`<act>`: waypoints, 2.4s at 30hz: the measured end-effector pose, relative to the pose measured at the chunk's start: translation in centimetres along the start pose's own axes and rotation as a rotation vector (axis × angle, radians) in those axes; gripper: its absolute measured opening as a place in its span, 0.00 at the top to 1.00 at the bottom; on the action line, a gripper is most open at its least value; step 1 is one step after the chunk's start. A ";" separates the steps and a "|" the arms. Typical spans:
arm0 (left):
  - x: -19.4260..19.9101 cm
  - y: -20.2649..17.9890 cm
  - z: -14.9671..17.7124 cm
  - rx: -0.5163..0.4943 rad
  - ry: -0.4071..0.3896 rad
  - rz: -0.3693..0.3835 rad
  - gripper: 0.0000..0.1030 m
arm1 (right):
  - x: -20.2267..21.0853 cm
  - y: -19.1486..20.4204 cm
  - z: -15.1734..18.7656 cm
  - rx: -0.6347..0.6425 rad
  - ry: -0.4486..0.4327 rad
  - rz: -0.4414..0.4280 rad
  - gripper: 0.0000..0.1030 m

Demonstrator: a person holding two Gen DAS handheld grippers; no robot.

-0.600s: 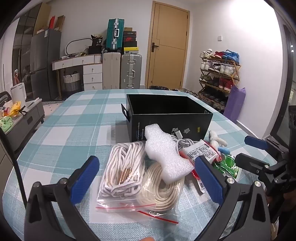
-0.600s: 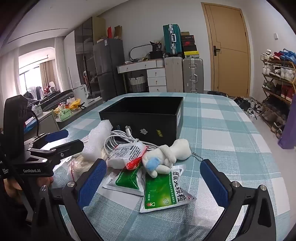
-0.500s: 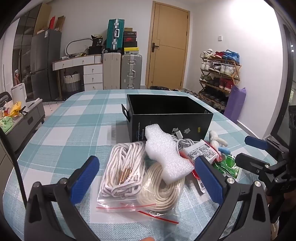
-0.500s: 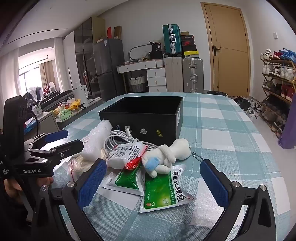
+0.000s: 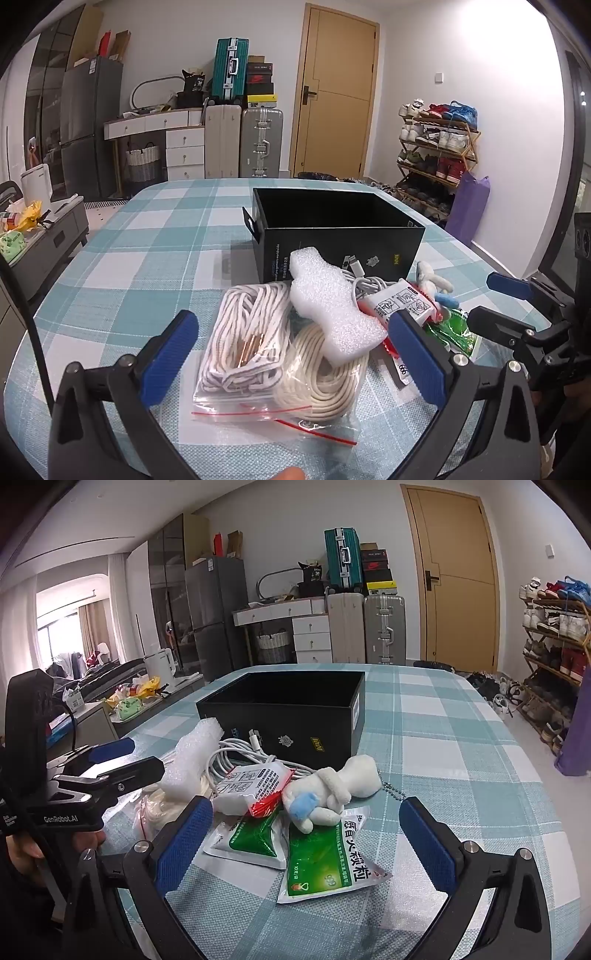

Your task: Organize soft objects

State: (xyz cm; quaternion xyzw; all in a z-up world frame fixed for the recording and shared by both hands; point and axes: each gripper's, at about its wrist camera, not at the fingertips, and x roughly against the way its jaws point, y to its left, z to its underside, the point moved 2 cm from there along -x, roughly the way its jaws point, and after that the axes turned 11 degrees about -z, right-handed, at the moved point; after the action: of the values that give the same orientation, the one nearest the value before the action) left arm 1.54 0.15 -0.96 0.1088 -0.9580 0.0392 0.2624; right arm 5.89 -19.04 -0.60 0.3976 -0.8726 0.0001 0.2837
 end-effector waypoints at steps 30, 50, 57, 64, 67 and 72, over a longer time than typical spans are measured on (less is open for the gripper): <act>0.2 -1.0 0.3 -0.048 -0.014 -0.012 0.00 | -0.8 0.0 -0.2 -0.004 0.009 -0.005 0.00; 0.1 -1.0 0.3 -0.050 -0.013 -0.011 0.00 | -0.9 -0.1 -0.2 -0.005 0.011 -0.004 0.00; 0.0 -1.0 0.4 -0.046 -0.013 -0.010 0.00 | -1.1 -0.2 -0.1 -0.006 0.022 0.001 0.00; -0.2 -0.5 0.2 -0.026 0.008 -0.001 0.00 | -1.6 -0.2 -0.3 -0.005 0.060 0.015 0.00; -0.3 -0.1 0.0 -0.011 0.018 -0.002 0.00 | -1.8 -0.2 -0.4 -0.003 0.074 0.028 0.00; -0.3 0.3 -0.3 -0.020 0.032 -0.004 0.00 | -2.0 -0.1 -0.7 0.011 0.087 0.037 0.00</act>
State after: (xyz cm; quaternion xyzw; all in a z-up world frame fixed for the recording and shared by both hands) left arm 1.94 0.51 -0.84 0.1074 -0.9538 0.0309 0.2789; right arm 7.30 -17.55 -0.98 0.3824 -0.8667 0.0277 0.3190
